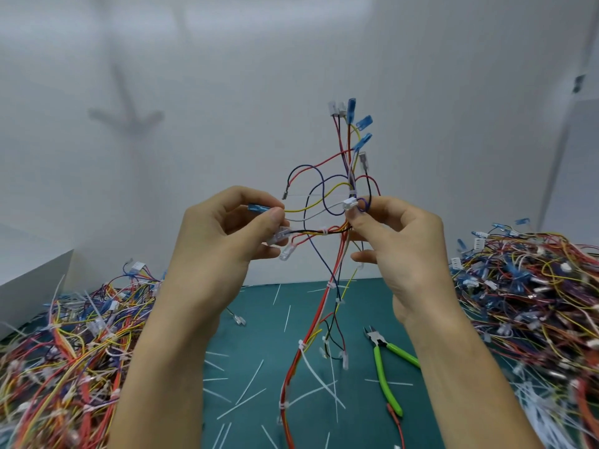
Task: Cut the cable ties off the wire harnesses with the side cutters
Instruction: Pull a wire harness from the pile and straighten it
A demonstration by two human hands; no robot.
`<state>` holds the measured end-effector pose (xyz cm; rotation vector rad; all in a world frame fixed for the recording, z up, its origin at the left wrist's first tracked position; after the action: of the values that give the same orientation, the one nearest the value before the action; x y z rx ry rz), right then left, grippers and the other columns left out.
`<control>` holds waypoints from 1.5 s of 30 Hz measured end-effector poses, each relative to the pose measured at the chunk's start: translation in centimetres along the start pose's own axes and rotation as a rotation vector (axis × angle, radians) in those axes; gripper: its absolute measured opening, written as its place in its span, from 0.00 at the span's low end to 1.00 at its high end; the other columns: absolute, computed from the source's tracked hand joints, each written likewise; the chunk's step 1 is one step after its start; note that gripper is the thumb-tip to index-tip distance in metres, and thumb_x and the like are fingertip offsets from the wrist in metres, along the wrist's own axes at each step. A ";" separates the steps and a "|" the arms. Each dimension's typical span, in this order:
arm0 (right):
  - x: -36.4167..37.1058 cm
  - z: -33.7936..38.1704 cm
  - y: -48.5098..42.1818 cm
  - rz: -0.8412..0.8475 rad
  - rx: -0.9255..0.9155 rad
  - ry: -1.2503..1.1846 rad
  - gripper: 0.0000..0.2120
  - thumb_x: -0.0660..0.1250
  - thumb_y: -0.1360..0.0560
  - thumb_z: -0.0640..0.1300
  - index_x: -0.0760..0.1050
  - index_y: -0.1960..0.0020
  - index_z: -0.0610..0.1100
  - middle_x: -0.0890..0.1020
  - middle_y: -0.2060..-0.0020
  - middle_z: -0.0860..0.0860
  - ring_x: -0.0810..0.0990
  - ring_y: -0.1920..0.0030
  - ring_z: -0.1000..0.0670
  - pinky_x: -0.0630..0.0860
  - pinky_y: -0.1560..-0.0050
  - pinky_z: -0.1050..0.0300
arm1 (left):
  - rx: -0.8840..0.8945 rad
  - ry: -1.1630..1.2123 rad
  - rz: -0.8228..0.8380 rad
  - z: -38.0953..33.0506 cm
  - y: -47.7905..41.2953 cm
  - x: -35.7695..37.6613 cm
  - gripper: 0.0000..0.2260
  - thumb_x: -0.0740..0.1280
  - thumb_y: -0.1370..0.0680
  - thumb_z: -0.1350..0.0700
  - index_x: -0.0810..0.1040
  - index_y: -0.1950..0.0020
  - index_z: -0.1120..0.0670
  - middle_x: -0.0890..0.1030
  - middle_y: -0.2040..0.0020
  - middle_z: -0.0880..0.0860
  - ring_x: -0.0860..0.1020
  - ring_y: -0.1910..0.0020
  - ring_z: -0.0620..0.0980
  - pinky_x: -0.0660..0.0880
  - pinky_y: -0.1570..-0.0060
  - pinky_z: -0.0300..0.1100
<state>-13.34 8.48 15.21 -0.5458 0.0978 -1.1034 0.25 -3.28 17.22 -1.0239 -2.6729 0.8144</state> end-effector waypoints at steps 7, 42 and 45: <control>0.1 0.8 0.4 0.086 0.060 -0.045 0.02 0.69 0.22 0.43 0.79 0.53 0.45 0.87 0.62 0.53 0.85 0.66 0.54 0.77 0.70 0.64 | -0.038 -0.015 -0.015 0.3 -0.1 0.0 0.04 0.70 0.24 0.62 0.83 0.53 0.54 0.84 0.62 0.53 0.84 0.64 0.46 0.79 0.66 0.35; -0.1 1.8 0.6 0.334 -0.009 0.070 0.29 0.52 0.30 0.23 0.83 0.49 0.49 0.87 0.52 0.54 0.85 0.50 0.54 0.79 0.45 0.54 | 0.227 -0.591 0.114 0.7 0.0 1.1 0.06 0.70 0.25 0.57 0.81 0.53 0.45 0.83 0.58 0.38 0.80 0.56 0.36 0.79 0.52 0.41; 0.0 1.8 0.7 0.426 -0.080 0.182 0.32 0.53 0.29 0.23 0.81 0.41 0.51 0.85 0.48 0.59 0.83 0.47 0.60 0.76 0.53 0.66 | 0.156 -0.476 0.167 0.8 -0.1 1.3 0.07 0.69 0.25 0.43 0.82 0.51 0.43 0.83 0.55 0.35 0.80 0.51 0.33 0.79 0.49 0.44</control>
<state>-12.18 9.41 16.43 -0.4671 0.4007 -0.7324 -1.06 -2.88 16.53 -1.1451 -2.8566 1.4370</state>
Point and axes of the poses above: each hand's wrist, its own y-axis away from the middle knuckle, its own x-axis out of the palm, z = x × y, the point moved 1 cm from there along -y, towards the middle knuckle
